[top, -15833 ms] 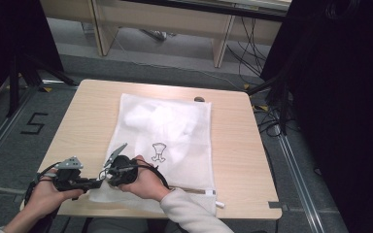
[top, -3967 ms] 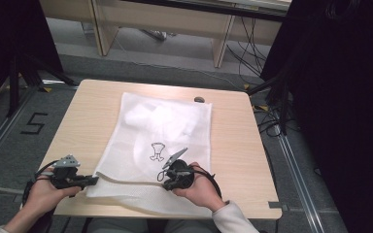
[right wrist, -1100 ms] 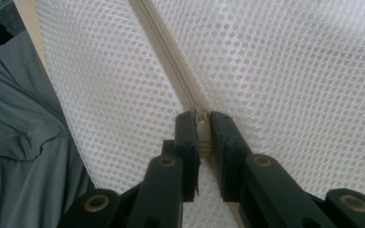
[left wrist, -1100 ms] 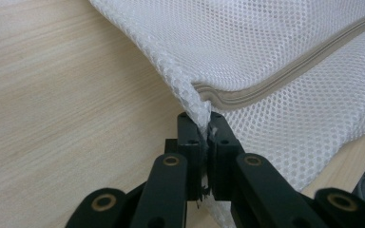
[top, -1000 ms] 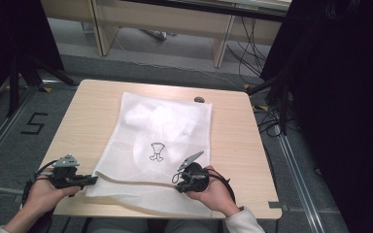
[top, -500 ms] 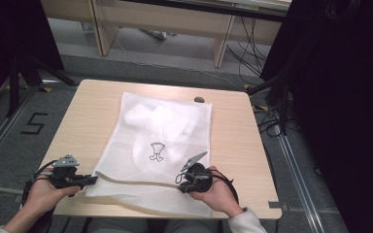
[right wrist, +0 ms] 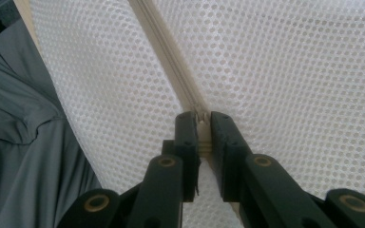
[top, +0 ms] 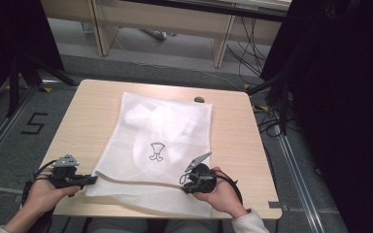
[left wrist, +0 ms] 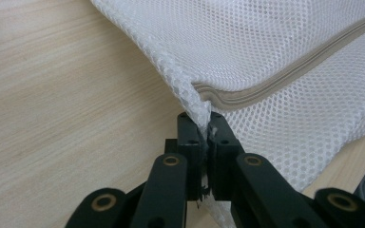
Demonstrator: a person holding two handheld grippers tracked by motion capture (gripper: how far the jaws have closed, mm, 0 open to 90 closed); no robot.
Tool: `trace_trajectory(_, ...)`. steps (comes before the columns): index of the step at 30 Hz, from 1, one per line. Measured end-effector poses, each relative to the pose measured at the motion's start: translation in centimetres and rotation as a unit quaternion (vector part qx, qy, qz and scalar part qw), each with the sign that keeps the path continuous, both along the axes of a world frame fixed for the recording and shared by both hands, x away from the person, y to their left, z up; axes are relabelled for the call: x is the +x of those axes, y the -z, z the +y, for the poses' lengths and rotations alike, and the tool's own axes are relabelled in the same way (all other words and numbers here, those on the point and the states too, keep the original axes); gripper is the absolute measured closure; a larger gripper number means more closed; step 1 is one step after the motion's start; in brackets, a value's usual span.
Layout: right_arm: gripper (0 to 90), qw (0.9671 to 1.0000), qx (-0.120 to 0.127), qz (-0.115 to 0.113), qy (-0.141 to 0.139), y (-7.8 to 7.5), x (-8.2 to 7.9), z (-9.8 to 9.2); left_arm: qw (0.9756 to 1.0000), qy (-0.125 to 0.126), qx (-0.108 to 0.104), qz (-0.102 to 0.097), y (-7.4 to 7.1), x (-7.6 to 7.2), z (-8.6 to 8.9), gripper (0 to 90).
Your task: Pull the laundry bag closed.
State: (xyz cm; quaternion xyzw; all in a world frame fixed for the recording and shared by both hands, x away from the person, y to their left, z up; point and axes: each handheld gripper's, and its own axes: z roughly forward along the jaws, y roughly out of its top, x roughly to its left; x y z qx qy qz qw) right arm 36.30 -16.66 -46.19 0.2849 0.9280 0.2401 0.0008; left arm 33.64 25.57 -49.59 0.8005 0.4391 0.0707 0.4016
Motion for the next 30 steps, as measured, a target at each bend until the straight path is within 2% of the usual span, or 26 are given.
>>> trace_trajectory(22,82.2,0.9998,-0.018,0.003,0.006,0.1,-0.2,-1.5,1.0000,-0.003,0.000,-0.002,0.0,0.0,0.0,85.3)
trace_trajectory(23,82.2,0.9996,-0.021,0.009,0.015,0.1,-0.3,-1.6,1.0000,-0.003,0.001,-0.002,0.0,0.0,0.0,85.3)
trace_trajectory(24,82.2,0.9997,-0.021,0.005,0.007,0.1,-0.2,-1.8,1.0000,-0.004,0.003,-0.002,0.0,0.0,0.0,85.3)
trace_trajectory(26,82.2,0.9996,-0.024,0.009,0.011,0.3,-0.1,-2.1,1.0000,0.002,0.005,0.005,-0.1,0.0,0.1,85.3)
trace_trajectory(28,82.2,0.9995,-0.025,0.012,0.015,0.3,-0.2,-2.4,1.0000,-0.004,0.000,-0.003,0.0,0.0,0.0,85.3)
trace_trajectory(30,82.2,0.9993,-0.031,0.012,0.019,0.3,-0.3,-2.6,1.0000,0.000,0.003,-0.002,0.0,0.1,0.1,85.3)
